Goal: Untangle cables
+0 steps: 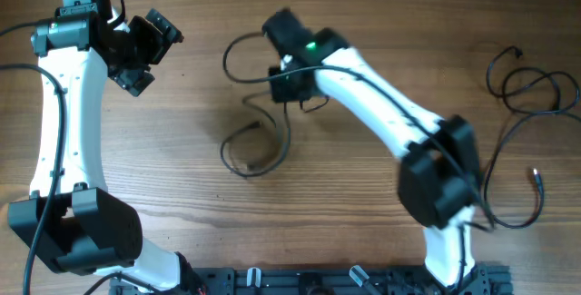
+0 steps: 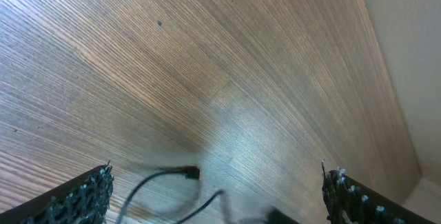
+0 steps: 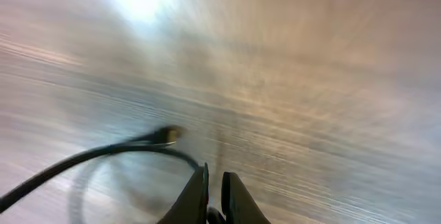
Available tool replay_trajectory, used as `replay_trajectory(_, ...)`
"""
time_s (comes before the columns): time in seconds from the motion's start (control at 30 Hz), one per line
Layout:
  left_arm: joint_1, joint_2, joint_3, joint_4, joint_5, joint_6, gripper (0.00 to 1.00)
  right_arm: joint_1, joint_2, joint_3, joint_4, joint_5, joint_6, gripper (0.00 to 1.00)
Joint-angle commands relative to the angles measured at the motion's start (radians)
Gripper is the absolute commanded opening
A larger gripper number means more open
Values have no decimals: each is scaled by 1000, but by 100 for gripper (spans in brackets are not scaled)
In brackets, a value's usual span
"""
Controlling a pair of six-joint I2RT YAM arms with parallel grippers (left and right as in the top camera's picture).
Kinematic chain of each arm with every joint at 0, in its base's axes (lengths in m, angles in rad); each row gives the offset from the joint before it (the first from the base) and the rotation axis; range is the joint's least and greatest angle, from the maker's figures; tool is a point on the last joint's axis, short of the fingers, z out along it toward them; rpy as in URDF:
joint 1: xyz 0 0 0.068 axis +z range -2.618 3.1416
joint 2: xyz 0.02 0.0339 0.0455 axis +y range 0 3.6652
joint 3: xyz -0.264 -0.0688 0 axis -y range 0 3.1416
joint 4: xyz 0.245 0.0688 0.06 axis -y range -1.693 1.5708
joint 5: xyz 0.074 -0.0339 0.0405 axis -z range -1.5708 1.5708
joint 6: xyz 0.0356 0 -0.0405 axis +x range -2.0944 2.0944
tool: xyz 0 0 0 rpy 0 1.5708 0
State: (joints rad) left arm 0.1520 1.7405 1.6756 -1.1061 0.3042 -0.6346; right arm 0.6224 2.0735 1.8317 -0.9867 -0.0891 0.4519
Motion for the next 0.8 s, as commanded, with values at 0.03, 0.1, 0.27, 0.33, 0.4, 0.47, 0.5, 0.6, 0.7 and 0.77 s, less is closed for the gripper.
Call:
replay_trajectory(0.03, 1, -10, -7, 3, -10, 1, 100, -98, -229, 89, 22, 65, -47, 4)
replay_trajectory(0.1, 1, -10, -7, 2, -10, 1, 100, -158, -283, 118, 54, 129, -60, 4)
replay_trajectory(0.27, 1, -10, -7, 3, -10, 1, 100, -375, -351, 137, 218, 257, -64, 4)
replay_trajectory(0.33, 1, -10, -7, 3, -10, 1, 100, -478, -343, 137, 290, 258, -80, 4)
replay_trajectory(0.4, 1, -9, -7, 3, -10, 1, 100, -596, -328, 137, 380, 259, -79, 4)
replay_trajectory(0.47, 1, -6, -7, 3, -10, 1, 100, -684, -307, 137, 464, 258, -79, 4)
replay_trajectory(0.5, 1, -5, -7, 3, -10, 1, 100, -733, -290, 137, 501, 258, -78, 4)
replay_trajectory(0.6, 1, -5, -7, 4, -10, 1, 100, -885, -198, 137, 563, 259, -20, 4)
replay_trajectory(0.7, 1, -5, -7, 4, -10, 1, 100, -987, -75, 137, 572, 258, 26, 5)
replay_trajectory(0.77, 1, -5, -7, 3, -10, 1, 100, -1042, 12, 137, 575, 257, 27, 4)
